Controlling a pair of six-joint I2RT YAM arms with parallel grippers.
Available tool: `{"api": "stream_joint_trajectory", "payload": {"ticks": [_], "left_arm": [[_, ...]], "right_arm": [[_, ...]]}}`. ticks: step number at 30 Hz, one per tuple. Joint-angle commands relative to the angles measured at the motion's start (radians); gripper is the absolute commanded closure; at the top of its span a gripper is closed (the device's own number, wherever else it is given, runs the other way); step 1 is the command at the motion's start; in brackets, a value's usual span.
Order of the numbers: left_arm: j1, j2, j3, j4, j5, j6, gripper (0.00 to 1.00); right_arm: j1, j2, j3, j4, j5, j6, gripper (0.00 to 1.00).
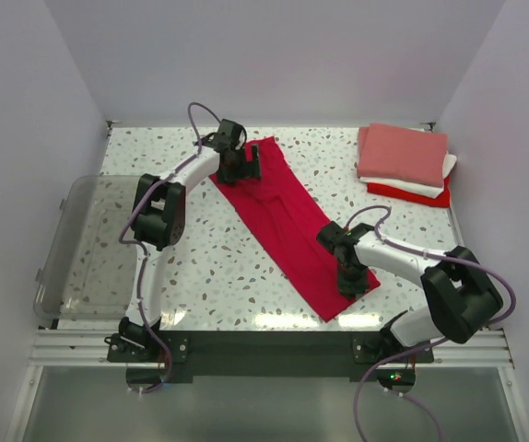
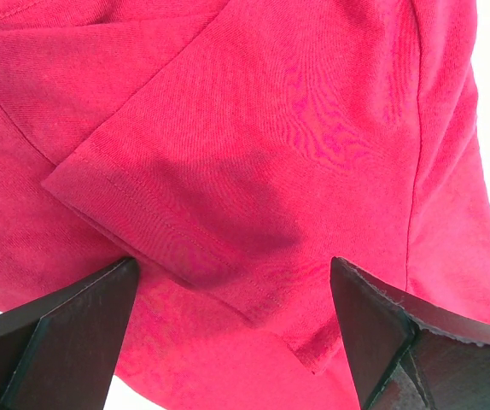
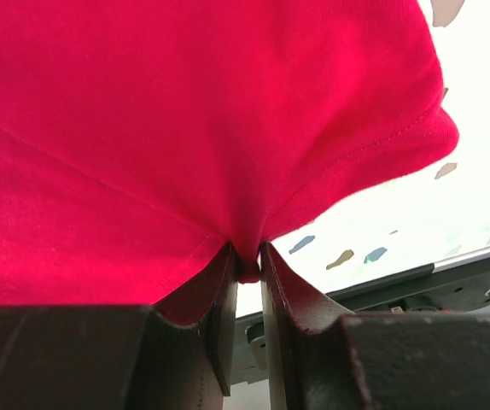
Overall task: Fold and stack the t-shirts
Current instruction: Fold the tshirt
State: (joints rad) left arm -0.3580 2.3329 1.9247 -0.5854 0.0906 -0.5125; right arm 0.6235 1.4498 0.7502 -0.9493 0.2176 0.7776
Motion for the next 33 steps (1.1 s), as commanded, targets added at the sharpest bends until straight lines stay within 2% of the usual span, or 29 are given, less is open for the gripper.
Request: {"api": "stream_joint_trajectory", "payload": {"ticks": [1, 20, 23, 27, 33], "left_arm": [[0.027, 0.079, -0.012, -0.044, -0.014, 0.02, 0.0], [0.034, 0.1, -0.001, -0.048, -0.019, 0.035, 0.0], [0.036, 0.095, 0.0, -0.051, -0.017, 0.037, 0.0], [0.036, 0.086, 0.005, -0.051, -0.02, 0.04, 0.0], [0.04, 0.086, 0.017, -0.062, -0.023, 0.043, 0.0]], "right_arm": [[0.008, -0.034, -0.002, -0.049, -0.003, -0.009, 0.8], [0.059, -0.086, 0.037, -0.121, -0.043, -0.014, 0.76], [0.059, -0.121, 0.084, -0.15, -0.034, -0.006, 0.71], [0.059, -0.154, 0.179, -0.18, -0.014, 0.003, 0.59], [0.033, -0.083, 0.218, -0.093, 0.015, -0.017, 0.54]]}}
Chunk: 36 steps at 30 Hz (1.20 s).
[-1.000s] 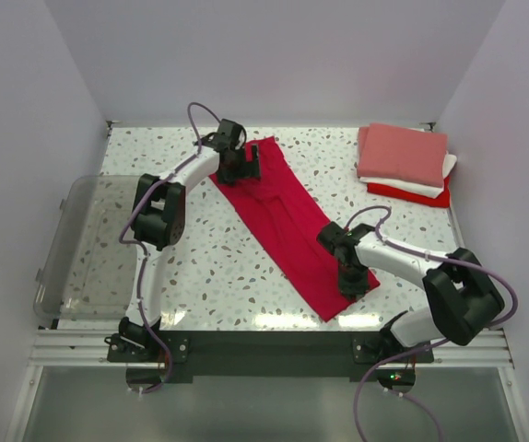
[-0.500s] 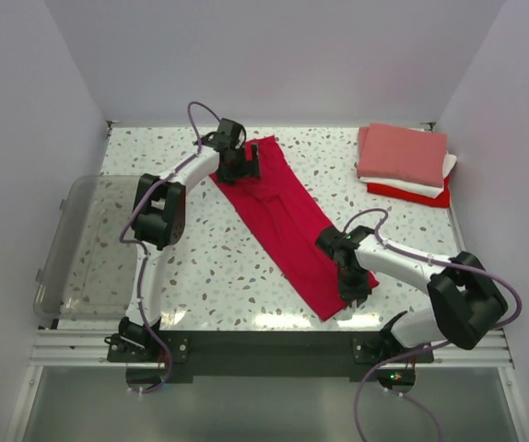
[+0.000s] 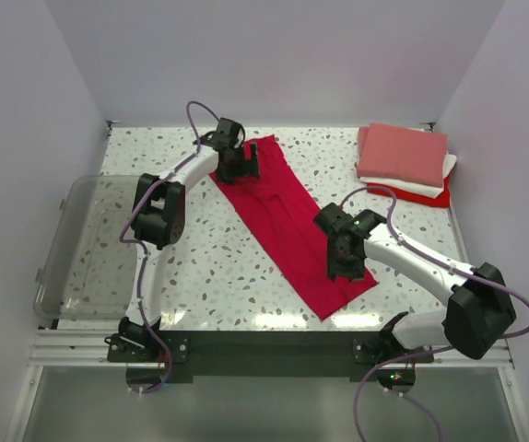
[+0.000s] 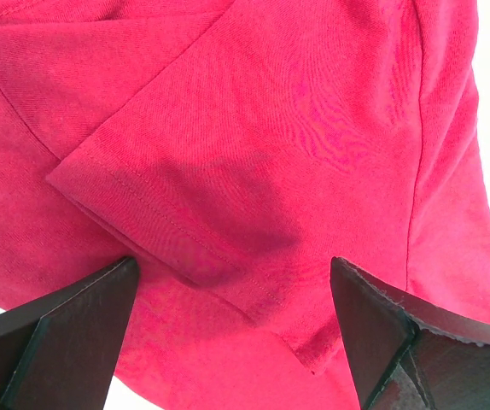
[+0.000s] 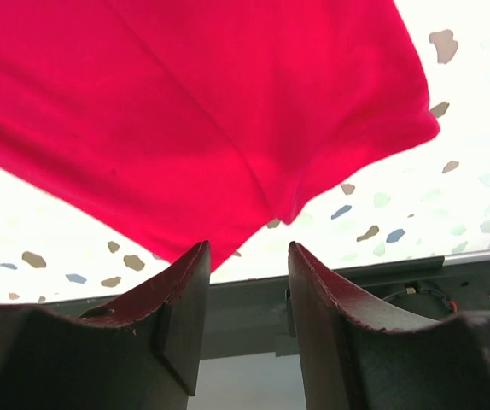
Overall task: Fold and stack the t-shirts
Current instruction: Fold the tshirt
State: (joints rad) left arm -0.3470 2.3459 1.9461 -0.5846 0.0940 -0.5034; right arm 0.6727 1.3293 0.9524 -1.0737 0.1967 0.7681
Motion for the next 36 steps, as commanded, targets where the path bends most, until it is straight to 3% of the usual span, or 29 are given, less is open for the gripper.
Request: {"api": "stream_joint_trajectory", "payload": {"ticks": [1, 13, 19, 25, 36], "left_arm": [[0.029, 0.078, -0.003, -0.067, -0.03, 0.034, 0.0], [0.032, 0.122, 0.016, -0.066, -0.043, 0.037, 0.0], [0.031, 0.162, 0.053, -0.035, -0.057, 0.055, 0.0], [0.032, 0.213, 0.117, 0.014, -0.063, 0.077, 0.0], [0.031, 0.27, 0.204, 0.137, -0.005, 0.117, 0.0]], "right_arm": [[-0.021, 0.05, 0.011, 0.049, 0.04, -0.016, 0.54], [-0.058, 0.189, -0.129, 0.248, 0.029, -0.062, 0.55], [-0.056, 0.203, -0.21, 0.322, -0.098, -0.061, 0.55], [-0.029, 0.206, -0.208, 0.333, -0.235, -0.044, 0.54], [0.105, 0.217, -0.112, 0.298, -0.304, 0.048, 0.49]]}}
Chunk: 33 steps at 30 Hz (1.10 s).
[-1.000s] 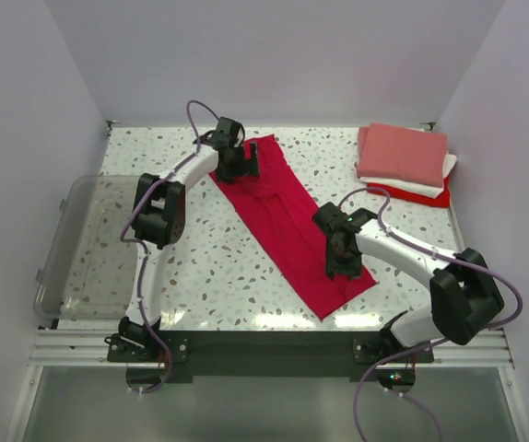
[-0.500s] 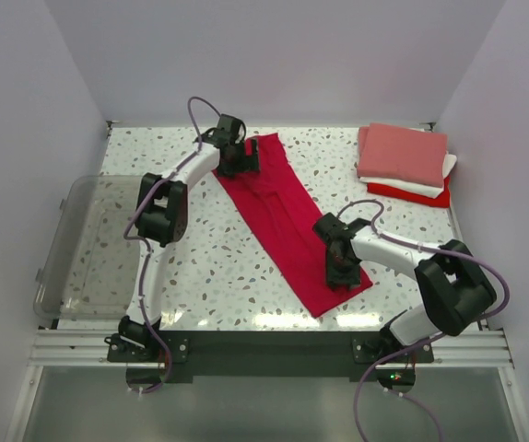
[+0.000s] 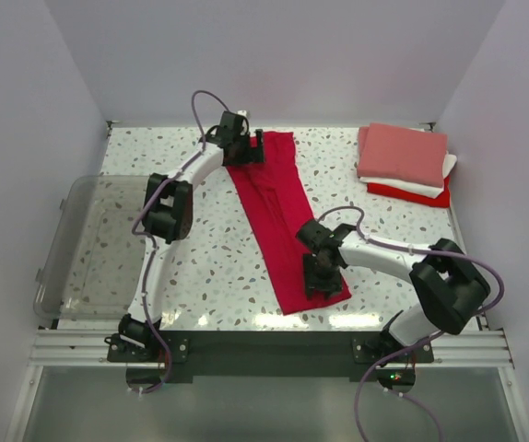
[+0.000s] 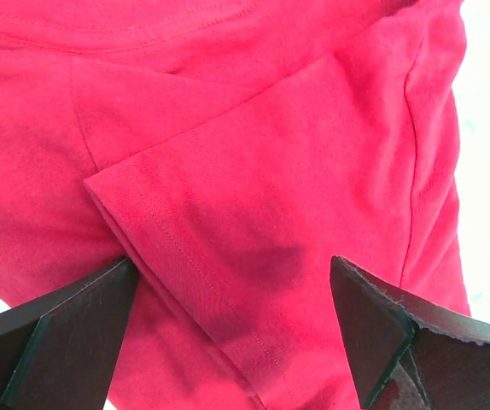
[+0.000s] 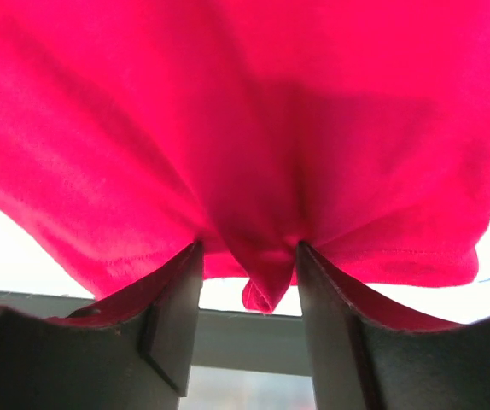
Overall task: Fold and stack the t-shirts
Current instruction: Fold the tshirt
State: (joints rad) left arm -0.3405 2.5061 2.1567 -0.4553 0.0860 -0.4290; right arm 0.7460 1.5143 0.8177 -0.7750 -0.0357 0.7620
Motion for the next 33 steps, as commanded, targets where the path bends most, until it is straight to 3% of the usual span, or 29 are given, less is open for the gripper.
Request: {"api": "stream_joint_trajectory", "payload": {"ticks": [1, 10, 13, 16, 20, 24, 33], "left_arm": [[0.024, 0.109, 0.002, 0.009, 0.004, 0.045, 0.0], [0.018, -0.059, 0.002, 0.012, -0.005, 0.102, 0.0], [0.002, -0.193, -0.137, 0.007, -0.043, 0.128, 0.0], [-0.02, -0.349, -0.276, 0.01, -0.06, 0.11, 0.0], [-0.08, -0.559, -0.596, 0.047, -0.084, 0.055, 0.0], [-0.15, -0.758, -0.773, 0.029, -0.127, -0.007, 0.0], [-0.353, -0.94, -1.038, -0.085, -0.098, -0.114, 0.0]], "right_arm": [[0.045, 0.037, 0.052, -0.01, -0.067, 0.057, 0.47], [0.052, 0.046, 0.253, -0.168, 0.06, 0.022, 0.32], [0.043, 0.02, 0.288, -0.202, 0.117, 0.02, 0.26], [0.003, -0.003, 0.249, -0.195, 0.131, 0.014, 0.26], [-0.089, -0.028, 0.157, -0.142, 0.096, -0.023, 0.27], [-0.149, -0.083, 0.107, -0.129, 0.105, -0.062, 0.28], [-0.229, -0.175, -0.029, -0.089, 0.085, -0.055, 0.29]]}}
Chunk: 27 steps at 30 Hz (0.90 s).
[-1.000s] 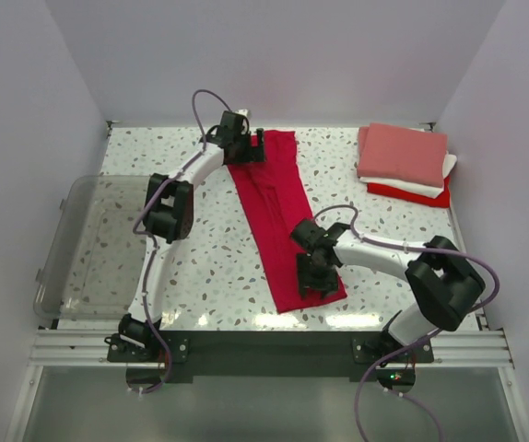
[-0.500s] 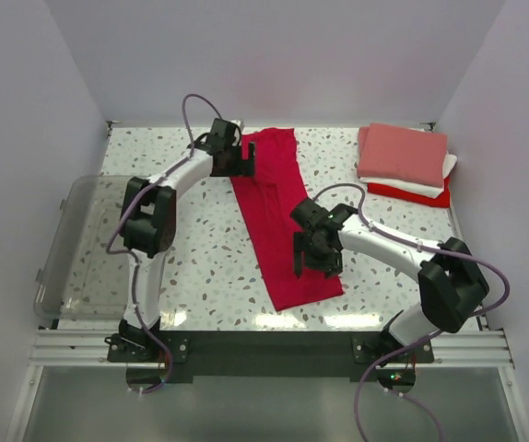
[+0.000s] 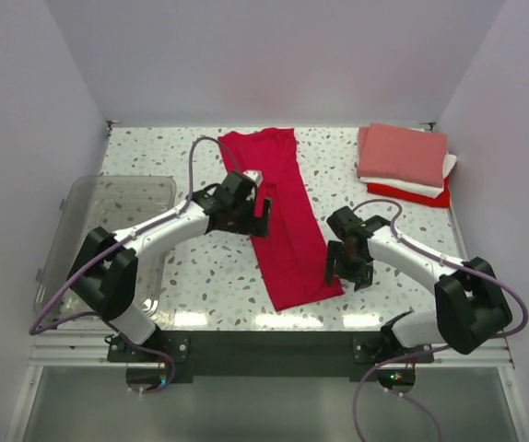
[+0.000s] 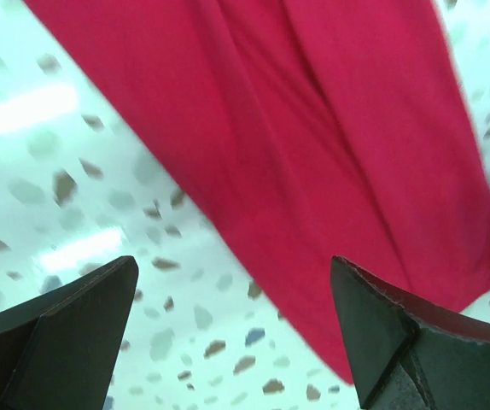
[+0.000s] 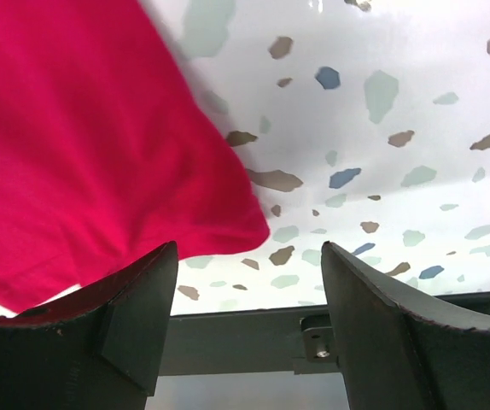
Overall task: Fold and stack the t-shirts
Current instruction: Fold the tshirt
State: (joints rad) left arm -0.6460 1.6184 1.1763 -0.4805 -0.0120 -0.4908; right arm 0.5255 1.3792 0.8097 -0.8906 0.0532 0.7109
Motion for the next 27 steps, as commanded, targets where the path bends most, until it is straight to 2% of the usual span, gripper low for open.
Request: {"api": "stream_joint_trajectory", "payload": {"ticks": [1, 4, 7, 12, 17, 21, 27], "left_arm": [[-0.063, -0.063, -0.093, -0.061, 0.003, -0.067, 0.0], [-0.107, -0.103, -0.156, -0.06, 0.007, -0.106, 0.0], [-0.121, -0.13, -0.197, -0.063, 0.037, -0.129, 0.0], [-0.126, -0.16, -0.208, -0.082, 0.035, -0.138, 0.0], [-0.127, -0.186, -0.216, -0.107, 0.037, -0.144, 0.0], [-0.132, -0.206, -0.242, -0.112, 0.033, -0.153, 0.0], [-0.181, -0.226, -0.282, -0.122, 0.015, -0.144, 0.0]], "right_arm": [[-0.012, -0.042, -0.039, 0.027, -0.006, -0.002, 0.3], [-0.021, -0.051, -0.073, 0.047, -0.009, 0.004, 0.31], [-0.028, -0.048, -0.107, 0.091, -0.029, 0.004, 0.4], [-0.028, -0.017, -0.125, 0.143, -0.026, -0.014, 0.51], [-0.028, 0.006, -0.133, 0.177, -0.027, -0.027, 0.58], [-0.028, 0.017, -0.152, 0.214, -0.036, -0.045, 0.78], [-0.025, 0.005, -0.162, 0.199, -0.084, -0.05, 0.96]]}}
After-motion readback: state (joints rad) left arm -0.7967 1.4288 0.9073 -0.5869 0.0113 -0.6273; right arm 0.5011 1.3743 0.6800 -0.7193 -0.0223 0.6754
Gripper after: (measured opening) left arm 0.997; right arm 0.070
